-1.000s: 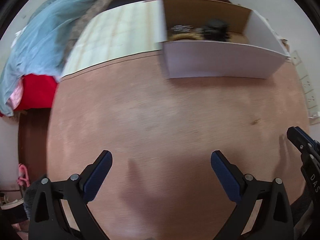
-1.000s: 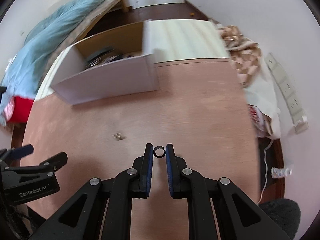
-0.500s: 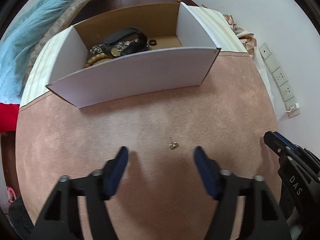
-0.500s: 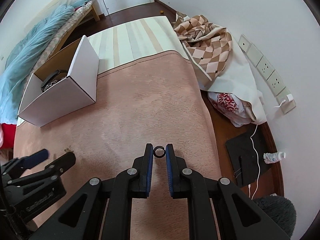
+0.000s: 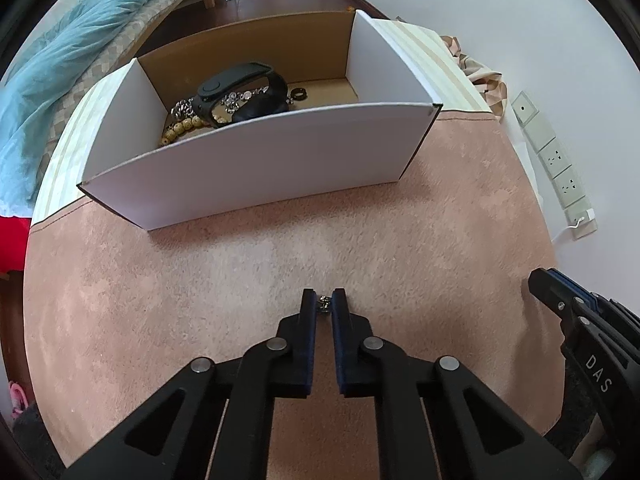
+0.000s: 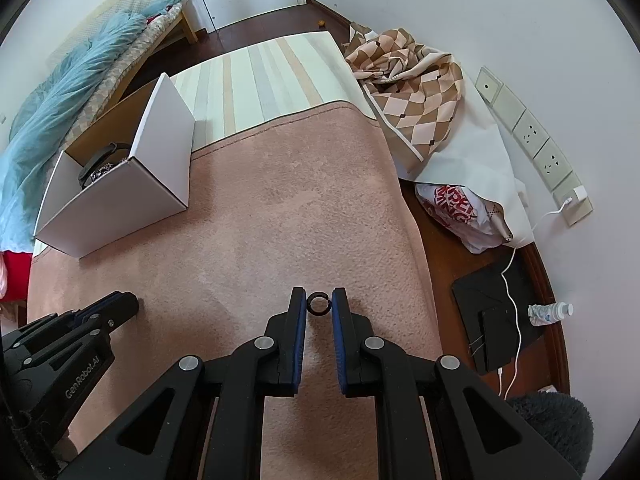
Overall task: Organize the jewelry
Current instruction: 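Carry the earring with the left tool into the box while the right tool carries the ring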
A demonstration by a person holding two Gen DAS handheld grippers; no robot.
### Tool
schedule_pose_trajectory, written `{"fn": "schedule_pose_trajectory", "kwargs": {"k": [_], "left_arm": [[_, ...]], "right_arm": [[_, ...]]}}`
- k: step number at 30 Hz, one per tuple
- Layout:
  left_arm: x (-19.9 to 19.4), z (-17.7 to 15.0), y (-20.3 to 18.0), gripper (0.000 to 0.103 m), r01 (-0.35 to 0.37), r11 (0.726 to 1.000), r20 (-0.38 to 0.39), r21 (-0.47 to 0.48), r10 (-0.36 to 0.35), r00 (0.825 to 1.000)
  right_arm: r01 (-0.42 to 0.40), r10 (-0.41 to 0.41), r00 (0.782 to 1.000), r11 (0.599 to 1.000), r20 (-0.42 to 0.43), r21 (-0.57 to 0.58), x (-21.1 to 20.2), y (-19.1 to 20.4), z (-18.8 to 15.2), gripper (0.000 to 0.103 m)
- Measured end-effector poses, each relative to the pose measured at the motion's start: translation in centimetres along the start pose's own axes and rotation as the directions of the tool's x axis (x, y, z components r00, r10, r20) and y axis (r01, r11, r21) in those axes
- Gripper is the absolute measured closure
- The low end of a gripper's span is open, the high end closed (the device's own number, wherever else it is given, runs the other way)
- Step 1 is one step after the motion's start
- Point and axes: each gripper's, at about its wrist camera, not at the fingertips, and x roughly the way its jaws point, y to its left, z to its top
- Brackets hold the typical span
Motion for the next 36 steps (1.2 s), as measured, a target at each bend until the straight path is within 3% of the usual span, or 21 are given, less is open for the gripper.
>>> {"fn": "schedule_pose_trajectory", "kwargs": {"k": [11,18,24,26,29,31,36], "left_arm": [[-4.0,0.1,0.9,0.099,0.033,0.999,0.089,-0.005,-0.033,0.995],[-8.2,0.6,5.1,0.099,0.067,0.994,0.155,-0.088,-0.053,0.987],[-8.7,0.5,7.1,0.099,0.086,0.988,0.15,-0.129,-0.067,0.986],[-8.3,0.4,7.1,0.099,0.124,0.982,0.134,-0.141,-0.105,0.985],[-6.5,0.4,6.4,0.091,0.162,0.971,0.081,-0.178,-0.15,0.985],[-5.0,0.4,5.6,0.052,0.163,0.968,0.055,-0.189,-0.155,0.986],[-1.8,0.0,3.1,0.05,0.126,0.984,0.025,-0.127,-0.124,0.992]], "right_arm": [[-0.028,0.028,0.998,1.0,0.048,-0.003,-2.3,0.6,0.8,0.09],[-0.076,0.076,0.992,0.997,0.096,0.002,-4.7,1.4,1.7,0.09],[-0.114,0.112,0.988,0.993,0.105,0.008,-5.3,2.4,2.0,0.09],[-0.116,0.115,0.988,0.993,0.099,0.003,-5.1,2.7,2.0,0.09],[-0.116,0.116,0.989,0.993,0.095,-0.003,-5.2,3.0,1.9,0.09],[-0.114,0.114,0.989,0.994,0.095,-0.003,-5.3,3.0,1.8,0.09],[-0.094,0.093,0.991,0.996,0.091,0.005,-5.2,2.1,1.7,0.09]]}}
